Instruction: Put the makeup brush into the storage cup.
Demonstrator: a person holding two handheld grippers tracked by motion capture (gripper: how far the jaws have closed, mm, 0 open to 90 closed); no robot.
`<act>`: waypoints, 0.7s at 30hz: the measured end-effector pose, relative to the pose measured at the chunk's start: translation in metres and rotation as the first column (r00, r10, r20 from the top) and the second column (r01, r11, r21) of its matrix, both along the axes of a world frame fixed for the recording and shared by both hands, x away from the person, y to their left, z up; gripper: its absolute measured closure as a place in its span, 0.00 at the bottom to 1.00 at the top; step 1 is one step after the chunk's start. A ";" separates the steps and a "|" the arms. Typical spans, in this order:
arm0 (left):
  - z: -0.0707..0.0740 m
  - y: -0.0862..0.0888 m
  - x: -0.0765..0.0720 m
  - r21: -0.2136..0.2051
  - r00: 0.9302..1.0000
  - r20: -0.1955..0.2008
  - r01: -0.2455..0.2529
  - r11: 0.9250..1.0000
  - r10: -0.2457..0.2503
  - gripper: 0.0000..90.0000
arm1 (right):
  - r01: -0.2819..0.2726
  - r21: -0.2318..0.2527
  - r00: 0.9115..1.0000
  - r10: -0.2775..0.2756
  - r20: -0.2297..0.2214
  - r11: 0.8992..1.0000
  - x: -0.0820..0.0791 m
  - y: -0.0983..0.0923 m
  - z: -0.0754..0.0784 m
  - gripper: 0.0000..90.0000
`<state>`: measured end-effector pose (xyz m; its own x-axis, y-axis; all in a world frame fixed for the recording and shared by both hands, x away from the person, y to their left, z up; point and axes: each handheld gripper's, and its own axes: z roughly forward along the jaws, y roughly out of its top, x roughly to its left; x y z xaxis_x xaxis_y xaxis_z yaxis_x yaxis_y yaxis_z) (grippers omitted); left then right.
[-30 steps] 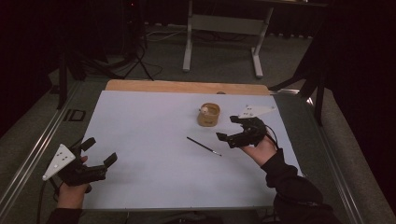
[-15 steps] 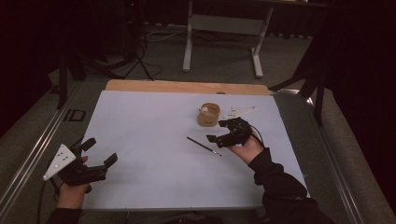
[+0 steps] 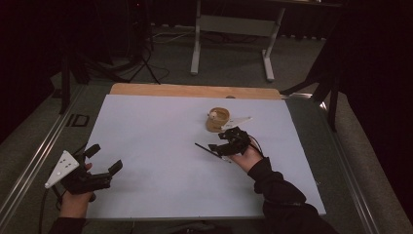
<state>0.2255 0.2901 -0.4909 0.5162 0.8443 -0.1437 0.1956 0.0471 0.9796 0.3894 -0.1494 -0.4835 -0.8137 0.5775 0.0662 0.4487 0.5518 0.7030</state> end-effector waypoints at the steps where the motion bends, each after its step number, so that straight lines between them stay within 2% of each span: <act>1: 0.000 0.000 0.000 0.002 1.000 0.001 0.001 1.000 -0.001 0.00 | -0.002 -0.006 1.000 0.002 -0.005 1.000 0.001 0.001 -0.003 0.45; 2: 0.000 0.000 0.000 0.002 1.000 0.001 0.001 1.000 -0.001 0.00 | -0.002 -0.006 1.000 0.002 -0.005 1.000 0.001 0.001 -0.003 0.45; 3: 0.000 0.000 0.000 0.003 1.000 0.001 0.002 1.000 -0.002 0.00 | -0.003 -0.020 1.000 0.003 -0.005 1.000 0.002 0.002 -0.009 0.50; 8: -0.001 -0.001 0.001 0.006 1.000 -0.002 0.003 1.000 -0.003 0.00 | -0.003 -0.046 0.999 0.001 -0.033 0.999 0.006 0.003 -0.024 0.61; 13: -0.001 -0.001 0.001 0.004 1.000 -0.003 0.005 1.000 -0.005 0.00 | 0.004 -0.068 0.998 -0.008 -0.060 0.998 0.009 0.003 -0.036 0.67; 21: -0.001 -0.001 0.001 0.006 1.000 -0.004 0.002 1.000 -0.002 0.00 | -0.002 -0.105 0.996 -0.008 -0.091 0.994 0.011 0.003 -0.047 0.77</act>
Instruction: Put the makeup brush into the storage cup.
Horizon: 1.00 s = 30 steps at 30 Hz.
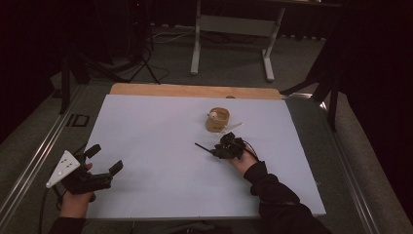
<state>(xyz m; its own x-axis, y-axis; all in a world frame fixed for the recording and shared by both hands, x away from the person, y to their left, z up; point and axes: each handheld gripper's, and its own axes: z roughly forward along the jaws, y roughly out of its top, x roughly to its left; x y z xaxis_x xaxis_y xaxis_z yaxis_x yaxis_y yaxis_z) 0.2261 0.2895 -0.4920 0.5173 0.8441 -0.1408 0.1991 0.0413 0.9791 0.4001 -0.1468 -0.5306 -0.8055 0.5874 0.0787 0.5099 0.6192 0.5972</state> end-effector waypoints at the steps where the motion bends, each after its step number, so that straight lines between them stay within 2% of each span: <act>1: 0.000 0.000 0.000 0.000 1.000 0.000 0.001 1.000 -0.001 0.00 | 0.000 0.000 1.000 0.000 0.000 1.000 0.000 0.000 0.000 0.77; 8: 0.000 -0.001 0.000 0.009 1.000 -0.001 0.003 1.000 -0.003 0.00 | 0.006 -0.032 1.000 -0.006 0.001 0.999 0.000 0.001 -0.004 0.86; 11: 0.000 -0.001 0.000 0.005 1.000 0.000 0.002 1.000 -0.002 0.00 | 0.017 -0.055 1.000 -0.016 0.011 0.998 -0.001 0.002 -0.004 0.93; 16: 0.000 -0.001 0.000 0.008 1.000 -0.002 0.005 1.000 -0.004 0.00 | 0.014 -0.072 1.000 -0.013 0.016 0.997 -0.001 0.003 -0.003 0.95; 20: 0.000 -0.001 0.001 0.000 1.000 -0.002 0.003 1.000 -0.003 0.00 | 0.001 -0.045 1.000 -0.001 -0.014 0.999 0.000 0.000 0.000 0.95; 30: 0.002 -0.004 0.002 0.009 1.000 -0.004 0.009 1.000 -0.009 0.00 | -0.031 -0.017 1.000 0.031 -0.002 0.999 0.001 -0.005 0.018 0.95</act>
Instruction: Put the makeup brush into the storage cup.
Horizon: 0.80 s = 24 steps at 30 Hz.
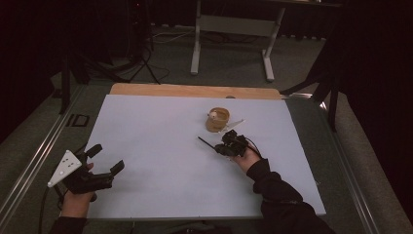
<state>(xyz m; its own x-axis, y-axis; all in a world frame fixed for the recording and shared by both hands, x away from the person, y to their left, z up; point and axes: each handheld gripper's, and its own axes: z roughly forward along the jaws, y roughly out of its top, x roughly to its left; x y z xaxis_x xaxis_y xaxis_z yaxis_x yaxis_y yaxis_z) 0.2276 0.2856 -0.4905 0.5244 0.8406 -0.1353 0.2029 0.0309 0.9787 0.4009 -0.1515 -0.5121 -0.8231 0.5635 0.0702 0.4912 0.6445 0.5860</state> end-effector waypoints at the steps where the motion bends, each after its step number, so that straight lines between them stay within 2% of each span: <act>1: 0.000 -0.001 0.000 0.001 1.000 -0.003 0.001 1.000 -0.001 0.00 | -0.004 -0.002 1.000 0.004 0.003 1.000 0.000 0.000 0.002 0.95; 7: 0.004 -0.008 0.001 0.022 1.000 -0.002 0.027 0.999 -0.027 0.00 | -0.040 0.018 0.999 0.040 -0.007 0.999 -0.004 -0.003 0.012 0.95; 14: 0.009 -0.017 0.002 0.053 0.998 -0.002 0.056 0.997 -0.056 0.00 | -0.056 0.041 0.998 0.057 -0.025 0.998 -0.007 -0.009 0.022 0.95; 18: 0.017 -0.027 0.005 0.073 0.997 -0.011 0.079 0.994 -0.078 0.00 | -0.077 0.052 0.996 0.080 -0.044 0.996 -0.010 -0.011 0.026 0.95; 21: 0.021 -0.035 0.010 0.063 0.990 -0.050 0.134 0.989 -0.131 0.00 | -0.091 0.068 0.994 0.095 -0.059 0.994 -0.012 -0.013 0.030 0.95; 23: 0.023 -0.043 0.014 0.090 0.983 -0.084 0.170 0.981 -0.163 0.00 | -0.101 0.073 0.992 0.107 -0.069 0.992 -0.014 -0.014 0.032 0.95; 24: 0.024 -0.047 0.015 0.118 0.979 -0.094 0.191 0.974 -0.180 0.00 | -0.104 0.075 0.991 0.110 -0.073 0.992 -0.015 -0.014 0.034 0.95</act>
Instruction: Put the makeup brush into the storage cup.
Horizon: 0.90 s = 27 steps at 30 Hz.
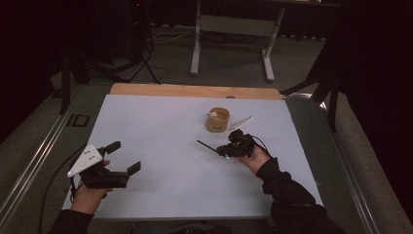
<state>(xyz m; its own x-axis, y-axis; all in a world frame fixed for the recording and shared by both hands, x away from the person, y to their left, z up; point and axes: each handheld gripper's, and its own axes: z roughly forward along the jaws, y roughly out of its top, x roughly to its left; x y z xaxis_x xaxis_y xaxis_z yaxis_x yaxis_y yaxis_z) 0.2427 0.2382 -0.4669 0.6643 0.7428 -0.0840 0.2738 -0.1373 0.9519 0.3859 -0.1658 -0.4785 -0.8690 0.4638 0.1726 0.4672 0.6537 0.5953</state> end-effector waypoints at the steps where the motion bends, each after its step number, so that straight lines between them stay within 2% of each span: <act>1: 0.000 -0.004 0.001 0.014 0.999 0.007 0.033 0.999 -0.033 0.00 | -0.006 -0.002 1.000 0.006 -0.005 1.000 -0.001 0.000 0.001 0.95; 3: 0.001 -0.014 0.004 0.026 0.997 0.008 0.079 0.997 -0.079 0.00 | -0.015 0.012 1.000 0.016 -0.021 1.000 -0.002 -0.001 0.003 0.95; 4: 0.001 -0.014 0.004 0.026 0.997 0.008 0.079 0.997 -0.079 0.00 | -0.015 0.012 1.000 0.016 -0.021 1.000 -0.002 -0.001 0.003 0.95; 5: 0.001 -0.025 0.008 0.067 0.995 0.010 0.096 0.993 -0.097 0.00 | -0.024 0.002 0.999 0.024 -0.027 1.000 -0.004 -0.001 0.005 0.95; 7: 0.001 -0.036 0.012 0.103 0.991 0.013 0.129 0.986 -0.131 0.00 | -0.026 0.010 0.998 0.026 -0.048 1.000 -0.005 -0.003 0.006 0.95; 8: 0.001 -0.036 0.012 0.103 0.991 0.013 0.129 0.986 -0.131 0.00 | -0.029 0.007 0.998 0.029 -0.053 1.000 -0.005 -0.003 0.007 0.95; 9: 0.002 -0.045 0.015 0.131 0.986 0.014 0.162 0.978 -0.165 0.00 | -0.028 0.006 0.998 0.028 -0.054 1.000 -0.006 -0.004 0.008 0.95; 10: 0.002 -0.045 0.015 0.131 0.986 0.014 0.162 0.978 -0.165 0.00 | -0.029 0.012 0.997 0.030 -0.068 1.000 -0.006 -0.004 0.008 0.95; 11: 0.004 -0.055 0.018 0.164 0.981 0.022 0.186 0.969 -0.192 0.00 | -0.031 0.008 0.997 0.032 -0.070 0.999 -0.006 -0.004 0.008 0.95; 15: 0.006 -0.072 0.024 0.222 0.969 0.031 0.234 0.947 -0.247 0.00 | -0.040 0.006 0.995 0.040 -0.089 0.999 -0.007 -0.005 0.008 0.95; 18: 0.007 -0.084 0.027 0.273 0.952 0.045 0.279 0.921 -0.302 0.03 | -0.038 0.013 0.993 0.040 -0.110 0.999 -0.006 -0.005 0.008 0.95; 19: 0.007 -0.084 0.027 0.273 0.952 0.045 0.279 0.921 -0.302 0.04 | -0.037 0.016 0.993 0.038 -0.114 0.999 -0.006 -0.006 0.009 0.95; 20: 0.007 -0.093 0.029 0.294 0.943 0.052 0.301 0.907 -0.330 0.04 | -0.034 0.013 0.992 0.036 -0.120 0.999 -0.006 -0.005 0.009 0.95; 21: 0.007 -0.097 0.030 0.306 0.938 0.053 0.311 0.900 -0.342 0.04 | -0.032 0.012 0.992 0.033 -0.124 0.999 -0.006 -0.005 0.009 0.95; 22: 0.007 -0.097 0.030 0.306 0.938 0.053 0.311 0.900 -0.342 0.05 | -0.030 0.017 0.991 0.032 -0.130 0.999 -0.006 -0.005 0.009 0.95; 23: 0.006 -0.105 0.032 0.335 0.932 0.056 0.320 0.886 -0.357 0.05 | -0.029 0.016 0.990 0.031 -0.135 0.999 -0.007 -0.005 0.009 0.95; 24: 0.005 -0.108 0.033 0.342 0.929 0.059 0.326 0.881 -0.366 0.05 | -0.026 0.019 0.990 0.029 -0.138 0.999 -0.007 -0.005 0.009 0.95; 25: 0.005 -0.108 0.033 0.342 0.929 0.059 0.326 0.881 -0.366 0.07 | -0.026 0.023 0.989 0.029 -0.144 0.999 -0.007 -0.005 0.009 0.95; 26: 0.003 -0.114 0.036 0.355 0.924 0.056 0.335 0.873 -0.377 0.07 | -0.029 0.021 0.990 0.032 -0.141 0.999 -0.007 -0.004 0.010 0.95; 27: 0.002 -0.117 0.038 0.363 0.923 0.053 0.338 0.868 -0.381 0.07 | -0.028 0.021 0.989 0.031 -0.142 0.999 -0.007 -0.004 0.010 0.95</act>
